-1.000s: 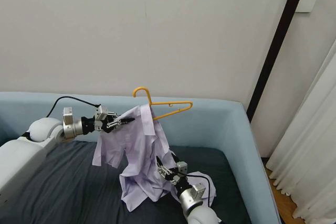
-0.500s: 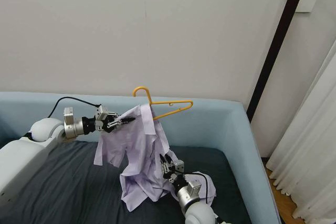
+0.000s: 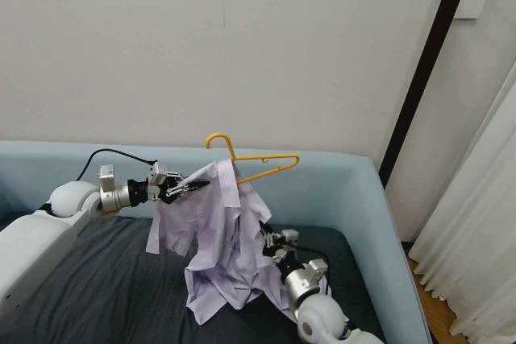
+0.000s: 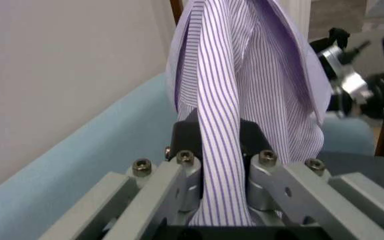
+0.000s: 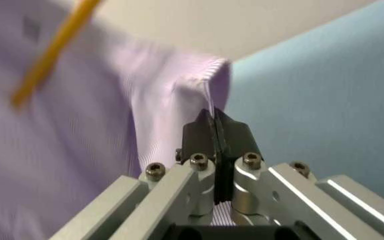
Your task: Pick up the clothes from the sofa and hang them on the clothes hanger.
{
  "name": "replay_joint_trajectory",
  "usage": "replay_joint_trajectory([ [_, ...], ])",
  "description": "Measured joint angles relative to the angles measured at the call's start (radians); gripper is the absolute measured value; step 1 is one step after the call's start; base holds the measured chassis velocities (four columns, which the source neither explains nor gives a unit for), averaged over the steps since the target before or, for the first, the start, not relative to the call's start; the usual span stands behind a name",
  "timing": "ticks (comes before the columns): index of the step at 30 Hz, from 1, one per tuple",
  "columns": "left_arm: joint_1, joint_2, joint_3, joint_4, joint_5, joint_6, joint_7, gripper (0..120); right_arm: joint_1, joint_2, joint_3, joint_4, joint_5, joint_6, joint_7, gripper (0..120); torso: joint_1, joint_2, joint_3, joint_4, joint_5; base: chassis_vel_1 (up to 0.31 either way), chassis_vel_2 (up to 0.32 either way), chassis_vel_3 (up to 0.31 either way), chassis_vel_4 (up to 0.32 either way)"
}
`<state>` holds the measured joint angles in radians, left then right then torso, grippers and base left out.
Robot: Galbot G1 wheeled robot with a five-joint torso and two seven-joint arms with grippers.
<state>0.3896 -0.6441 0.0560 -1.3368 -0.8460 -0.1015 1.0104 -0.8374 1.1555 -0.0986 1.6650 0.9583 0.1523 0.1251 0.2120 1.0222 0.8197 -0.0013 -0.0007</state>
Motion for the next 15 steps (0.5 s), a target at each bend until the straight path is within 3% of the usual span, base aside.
replay_joint_trajectory([
  [7, -0.001, -0.006, -0.004, 0.003, -0.028, -0.006, 0.026, 7, 0.05, -0.054, 0.141, 0.049, 0.196, -0.052, -0.04, 0, 0.0, 0.0, 0.0, 0.0, 0.0, 0.0, 0.0, 0.0, 0.0],
  [15, -0.019, -0.01, 0.009, 0.0, -0.014, -0.01, 0.029, 7, 0.111, -0.078, 0.183, 0.057, 0.218, -0.083, -0.037, 0, 0.0, 0.0, 0.0, -0.0001, 0.0001, 0.0, 0.0, 0.0, 0.0],
])
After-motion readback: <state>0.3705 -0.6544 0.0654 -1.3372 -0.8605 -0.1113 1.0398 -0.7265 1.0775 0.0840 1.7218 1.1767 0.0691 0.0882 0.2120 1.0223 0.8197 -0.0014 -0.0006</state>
